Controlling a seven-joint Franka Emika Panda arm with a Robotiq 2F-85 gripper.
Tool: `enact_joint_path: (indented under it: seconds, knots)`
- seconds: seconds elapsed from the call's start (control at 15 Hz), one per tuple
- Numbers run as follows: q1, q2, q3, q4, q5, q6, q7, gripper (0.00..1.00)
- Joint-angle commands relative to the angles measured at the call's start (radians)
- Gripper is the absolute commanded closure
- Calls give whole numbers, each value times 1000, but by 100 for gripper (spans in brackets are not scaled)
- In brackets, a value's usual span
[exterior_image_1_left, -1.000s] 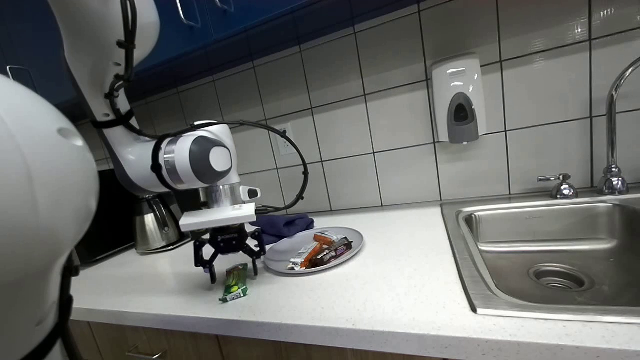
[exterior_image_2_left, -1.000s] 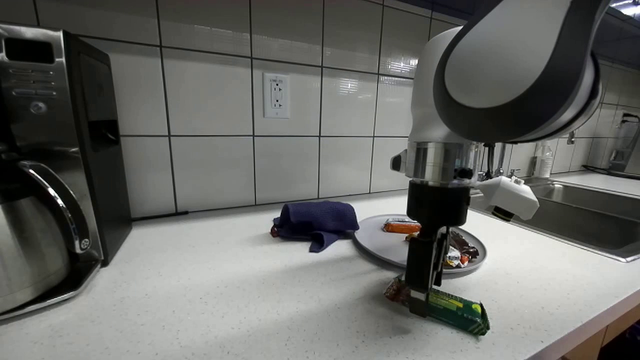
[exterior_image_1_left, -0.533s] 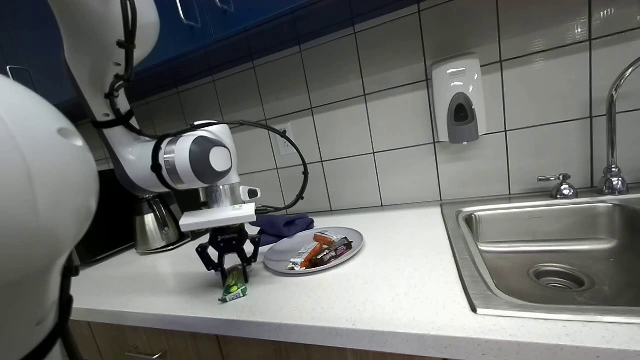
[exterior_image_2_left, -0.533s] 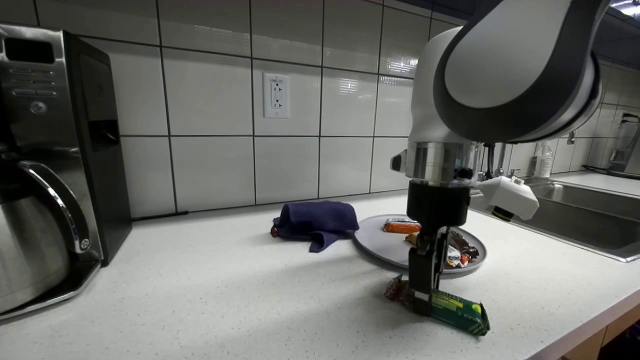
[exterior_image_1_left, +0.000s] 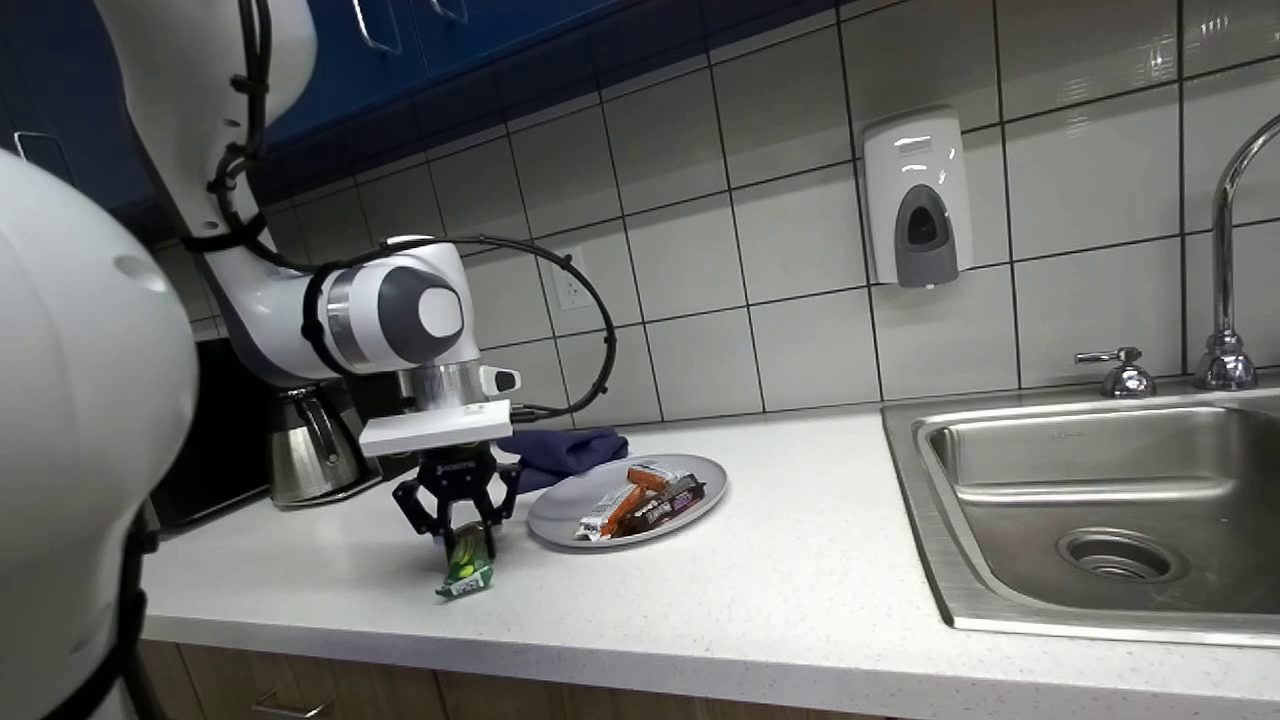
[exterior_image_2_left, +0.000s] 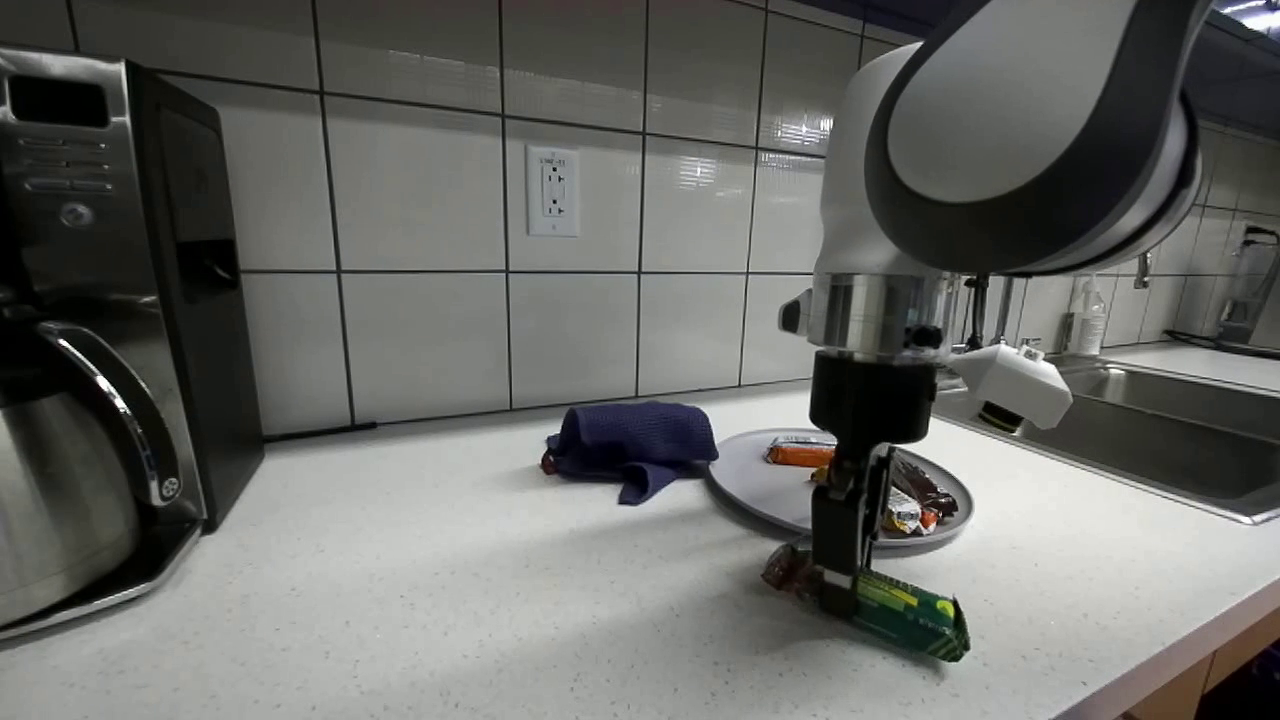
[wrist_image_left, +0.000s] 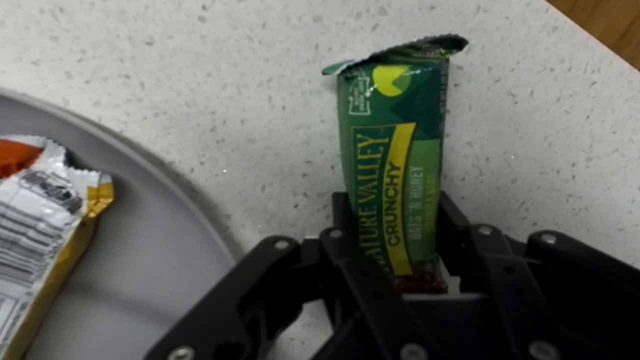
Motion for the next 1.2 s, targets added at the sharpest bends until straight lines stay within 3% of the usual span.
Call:
enact_joint_path:
  seconds: [0.0,0.4,1.13]
  knots:
    - [-30,-52,15,22,-28,-53,31,83]
    - [-62,-68,-17,68,-72,-78,80,83]
    - [-115,39,-79,193,-159,-55,242,83]
